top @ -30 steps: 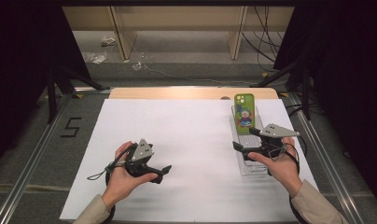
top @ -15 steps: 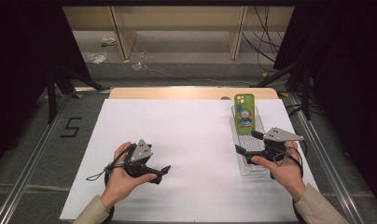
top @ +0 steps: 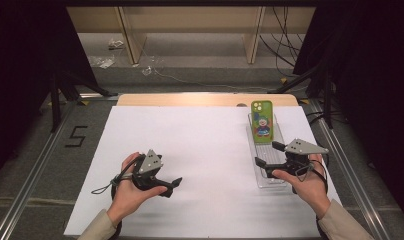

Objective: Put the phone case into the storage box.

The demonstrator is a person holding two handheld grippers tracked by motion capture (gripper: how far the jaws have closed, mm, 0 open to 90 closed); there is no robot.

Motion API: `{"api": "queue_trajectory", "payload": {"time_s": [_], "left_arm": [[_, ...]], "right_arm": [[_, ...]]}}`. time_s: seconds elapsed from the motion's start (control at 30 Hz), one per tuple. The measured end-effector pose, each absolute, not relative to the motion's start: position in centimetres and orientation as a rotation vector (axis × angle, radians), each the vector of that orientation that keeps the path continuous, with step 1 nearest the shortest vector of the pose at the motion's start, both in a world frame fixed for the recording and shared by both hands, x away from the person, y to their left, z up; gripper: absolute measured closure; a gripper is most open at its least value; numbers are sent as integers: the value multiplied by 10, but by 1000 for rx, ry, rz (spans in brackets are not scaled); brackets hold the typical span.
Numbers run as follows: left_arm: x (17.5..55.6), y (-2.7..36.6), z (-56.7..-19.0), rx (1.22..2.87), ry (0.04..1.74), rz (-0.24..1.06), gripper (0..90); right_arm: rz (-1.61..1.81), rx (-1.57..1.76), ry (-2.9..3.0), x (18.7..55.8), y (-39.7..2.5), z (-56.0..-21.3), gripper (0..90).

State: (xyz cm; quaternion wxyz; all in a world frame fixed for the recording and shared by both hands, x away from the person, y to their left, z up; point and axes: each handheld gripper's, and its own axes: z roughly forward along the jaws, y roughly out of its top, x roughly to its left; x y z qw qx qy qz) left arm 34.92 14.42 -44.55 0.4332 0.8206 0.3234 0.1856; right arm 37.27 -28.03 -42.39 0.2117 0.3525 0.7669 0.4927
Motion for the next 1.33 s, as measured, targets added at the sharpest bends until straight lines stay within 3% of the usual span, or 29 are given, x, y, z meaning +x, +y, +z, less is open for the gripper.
{"api": "queue_trajectory", "payload": {"time_s": [1.33], "left_arm": [[350, 143, -447, 2043, 809, 455, 0]], "right_arm": [[1409, 1000, 2076, 368, -295, -426, 107]]}}
